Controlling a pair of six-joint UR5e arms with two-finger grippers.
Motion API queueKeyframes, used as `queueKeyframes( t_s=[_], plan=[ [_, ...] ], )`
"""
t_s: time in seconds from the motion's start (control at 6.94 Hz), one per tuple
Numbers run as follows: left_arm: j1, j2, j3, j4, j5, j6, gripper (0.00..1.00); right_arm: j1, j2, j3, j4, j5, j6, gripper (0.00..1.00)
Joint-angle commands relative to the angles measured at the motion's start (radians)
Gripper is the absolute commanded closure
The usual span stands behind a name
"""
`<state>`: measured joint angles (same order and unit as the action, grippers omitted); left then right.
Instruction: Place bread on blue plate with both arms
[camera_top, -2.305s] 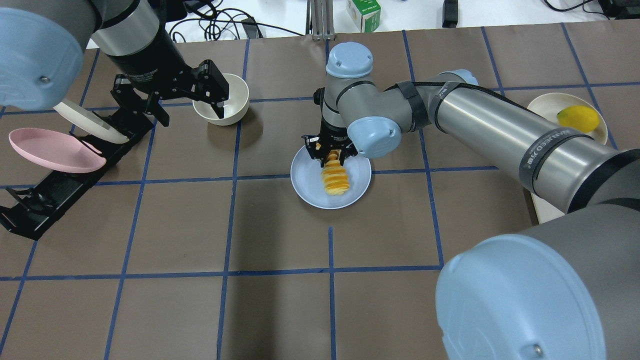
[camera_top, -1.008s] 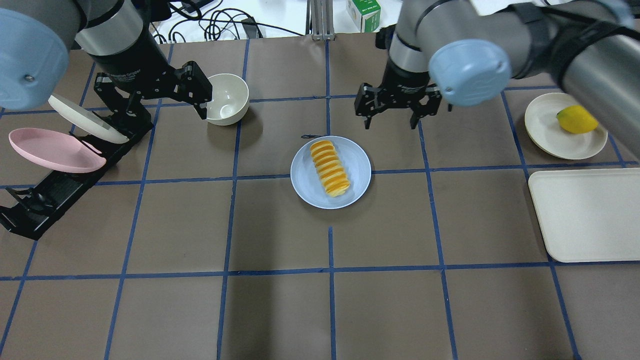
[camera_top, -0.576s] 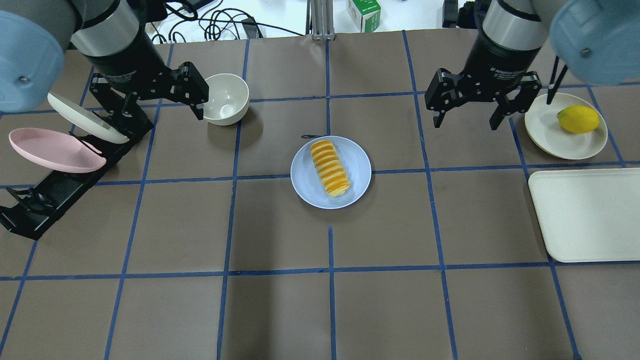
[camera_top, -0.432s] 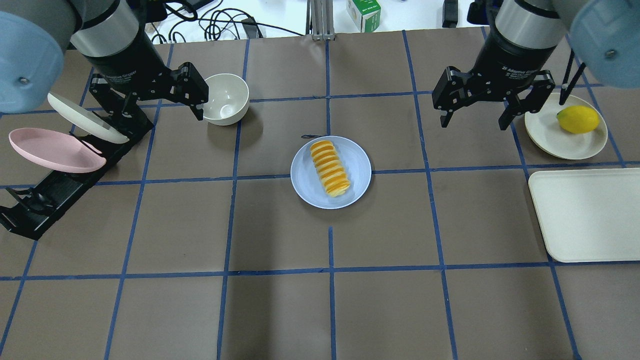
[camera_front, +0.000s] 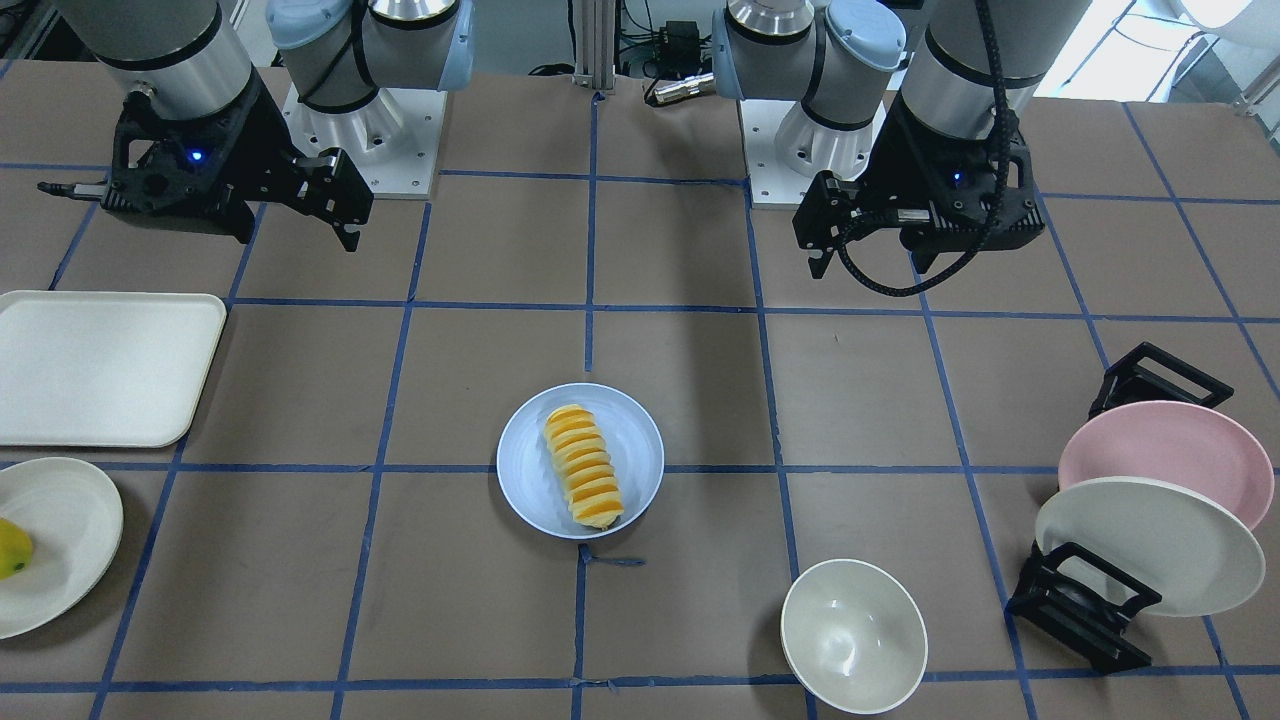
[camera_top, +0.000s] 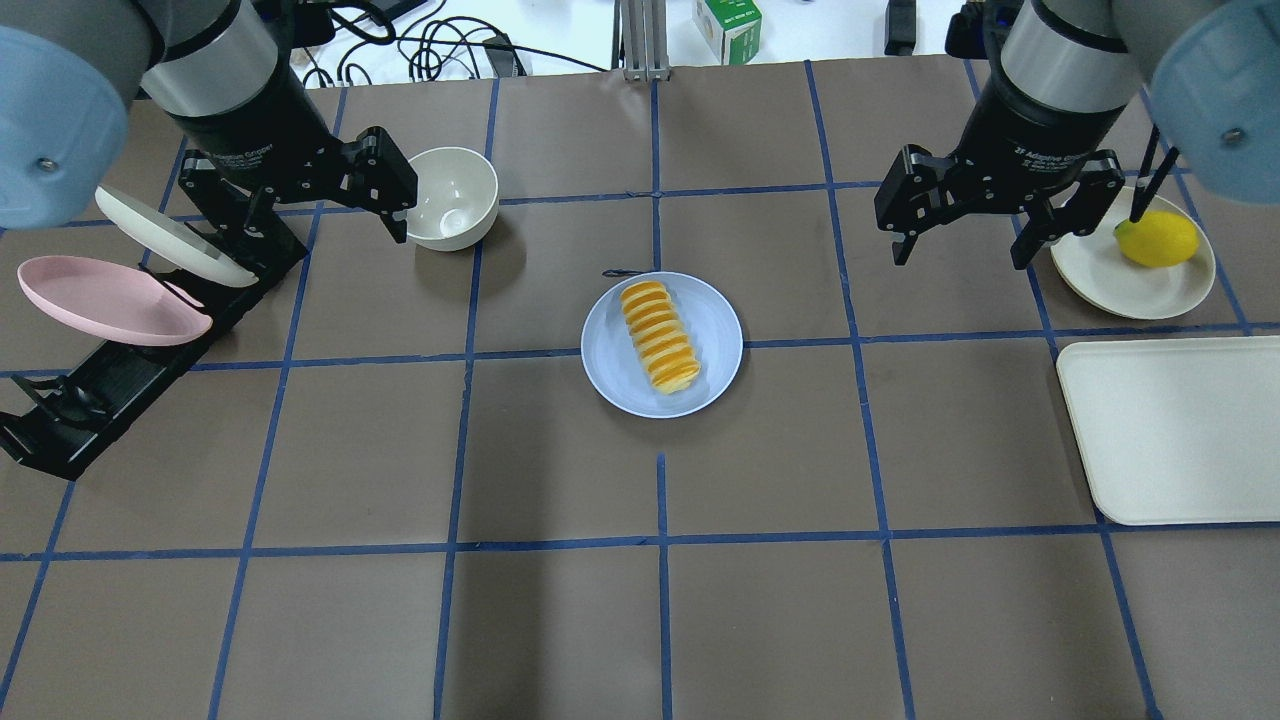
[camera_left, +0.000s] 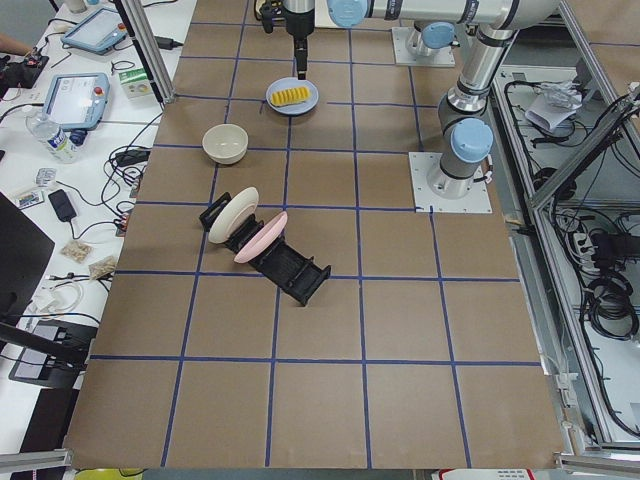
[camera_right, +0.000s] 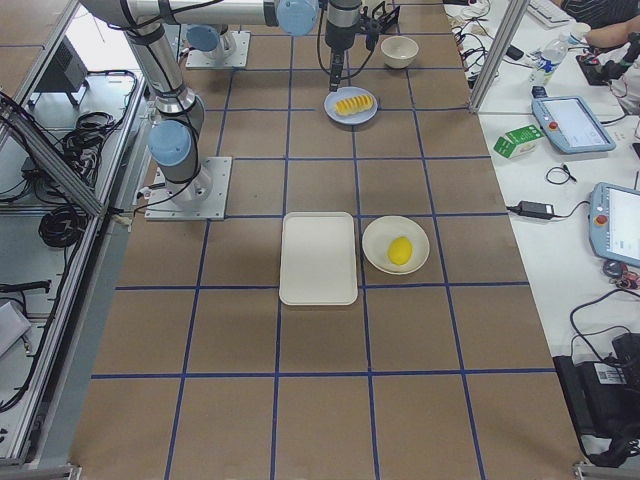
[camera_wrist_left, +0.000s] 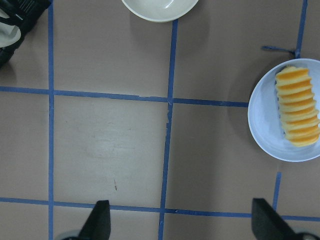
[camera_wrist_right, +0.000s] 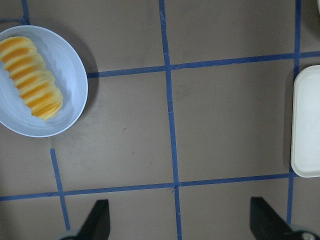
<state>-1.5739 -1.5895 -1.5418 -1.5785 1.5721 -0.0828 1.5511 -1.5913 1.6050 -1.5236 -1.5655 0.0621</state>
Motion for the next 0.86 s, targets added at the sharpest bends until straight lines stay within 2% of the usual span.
queueKeyframes(
  t_s=[0.0, 0.72],
  plan=[
    [0.0, -0.001, 0.0, 0.0, -0.003, 0.0, 0.0, 0.001, 0.001, 0.021, -0.052, -0.018, 0.004, 0.0],
    [0.0, 0.0, -0.001, -0.001, -0.003, 0.0, 0.0, 0.003, 0.001, 0.023, -0.052, 0.016, -0.001, 0.0]
  ],
)
